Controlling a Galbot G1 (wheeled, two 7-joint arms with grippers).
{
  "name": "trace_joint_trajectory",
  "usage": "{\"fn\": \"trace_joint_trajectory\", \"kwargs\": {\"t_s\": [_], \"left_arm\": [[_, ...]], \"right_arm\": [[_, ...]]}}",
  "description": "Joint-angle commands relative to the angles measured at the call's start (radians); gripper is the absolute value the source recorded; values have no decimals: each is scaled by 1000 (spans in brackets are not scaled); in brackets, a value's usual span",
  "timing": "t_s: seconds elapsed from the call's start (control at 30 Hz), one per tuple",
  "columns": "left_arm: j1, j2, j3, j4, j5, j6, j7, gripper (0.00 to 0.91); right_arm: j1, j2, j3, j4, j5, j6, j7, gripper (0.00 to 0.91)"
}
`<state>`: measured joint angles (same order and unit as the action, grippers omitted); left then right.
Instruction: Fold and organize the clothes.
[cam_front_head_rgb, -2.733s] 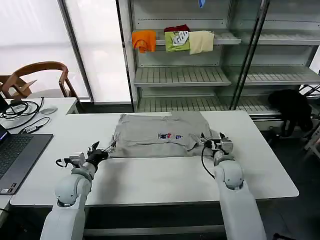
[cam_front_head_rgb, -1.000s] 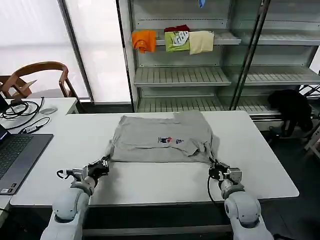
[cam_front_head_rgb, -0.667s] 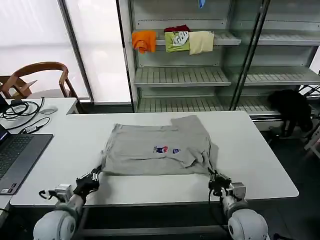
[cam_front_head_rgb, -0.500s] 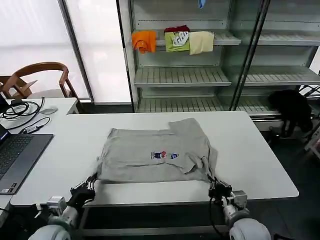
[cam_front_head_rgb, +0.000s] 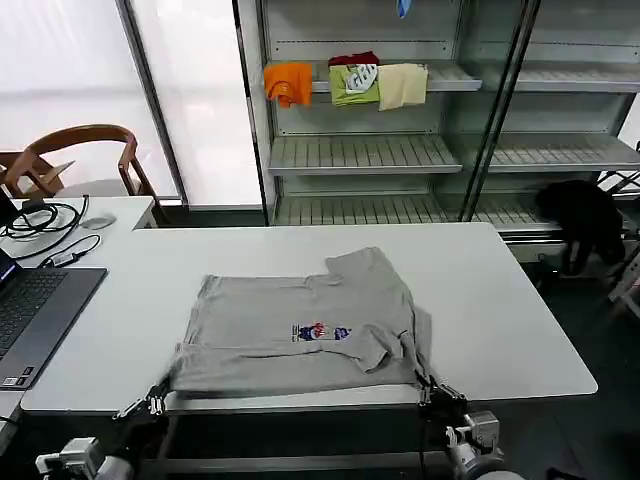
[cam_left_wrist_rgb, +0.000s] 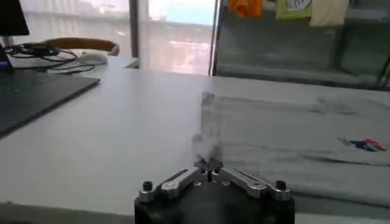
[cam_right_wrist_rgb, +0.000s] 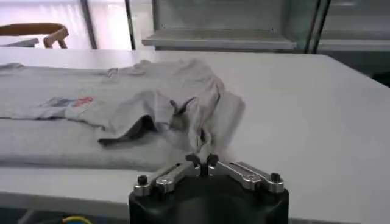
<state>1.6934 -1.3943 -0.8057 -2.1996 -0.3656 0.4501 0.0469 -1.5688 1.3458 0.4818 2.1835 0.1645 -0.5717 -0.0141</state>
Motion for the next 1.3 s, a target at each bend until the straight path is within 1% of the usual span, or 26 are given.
{"fn": "trace_joint_trajectory", "kwargs": {"t_s": [0.03, 0.07, 0.13, 0.27, 0.3, 0.4, 0.43, 0.47, 0.5, 0.53, 0.57, 0.6, 0.63, 0.67, 0.7, 0.77, 0.8, 0.87, 0.9, 1.03, 1.07, 1.1, 1.13, 1.2, 1.27, 1.3], "left_arm": [[42, -10, -12, -16, 0, -16, -28, 353], [36, -10, -11, -12, 1, -24, -29, 907], [21, -11, -12, -7, 0, -28, -35, 907], [-19, -16, -25, -21, -2, -36, -46, 907], [-32, -17, -35, -28, -2, -37, -49, 907], [-89, -17, -64, -60, -14, -38, -46, 907], [-115, -13, -66, -66, -35, -41, -40, 907], [-145, -7, -60, -70, -57, -36, -34, 907], [-173, 2, -48, -72, -68, -30, -23, 907], [-203, 11, -35, -62, -66, -19, 1, 907], [-270, 19, -15, -44, -56, -5, 11, 907], [-327, 25, 2, -11, -44, 13, 22, 907], [-381, 28, 12, 13, -37, 38, 40, 907], [-463, 31, 21, 69, -37, 84, 59, 907], [-492, 41, 30, 87, -38, 101, 61, 907], [-597, 74, 70, 205, -26, 126, 66, 907], [-622, 81, 80, 245, -21, 126, 67, 907], [-723, 106, 118, 363, 11, 126, 76, 907], [-741, 110, 128, 408, 10, 127, 74, 907], [-861, 123, 196, 612, 48, 126, 86, 907], [-886, 123, 207, 644, 58, 127, 88, 907], [-903, 122, 212, 679, 80, 126, 92, 907], [-923, 116, 222, 722, 115, 126, 105, 907], [-939, 109, 229, 763, 151, 126, 114, 907], [-973, 98, 235, 825, 186, 126, 118, 907], [-977, 95, 236, 836, 194, 126, 119, 907]], "right_arm": [[-51, 10, -14, 37, -69, -3, 12, 907], [-53, 21, -15, 36, -109, 6, 21, 907], [-58, 46, -16, 37, -178, 44, 42, 907], [-66, 55, -21, 66, -225, 127, 118, 907], [-64, 59, -18, 83, -241, 170, 134, 907], [-39, 68, -10, 121, -246, 241, 137, 907], [-8, 69, -11, 126, -246, 251, 128, 907], [11, 73, -12, 127, -245, 257, 123, 907], [68, 84, -22, 119, -242, 252, 122, 907], [130, 101, -29, 105, -243, 240, 116, 907], [183, 116, -33, 86, -241, 219, 96, 907], [259, 130, -37, 65, -220, 178, 70, 907], [320, 135, -45, 37, -191, 127, 61, 907], [396, 136, -56, -21, -164, 88, 51, 907], [418, 138, -57, -40, -149, 66, 37, 907], [560, 153, -65, -176, -139, 16, 22, 907], [632, 164, -67, -235, -132, -8, 5, 907], [738, 180, -78, -351, -131, -7, -1, 907], [786, 198, -83, -437, -137, -7, -8, 907], [916, 274, -72, -700, -171, -6, -12, 907], [968, 301, -65, -781, -193, -5, -7, 907], [987, 312, -55, -828, -211, 0, -9, 907], [1023, 312, -39, -910, -240, 9, -8, 907], [1063, 312, -26, -981, -260, 26, -5, 907], [1105, 312, -47, -1077, -239, 45, 12, 907], [1112, 312, -47, -1096, -238, 51, 12, 907]]}}
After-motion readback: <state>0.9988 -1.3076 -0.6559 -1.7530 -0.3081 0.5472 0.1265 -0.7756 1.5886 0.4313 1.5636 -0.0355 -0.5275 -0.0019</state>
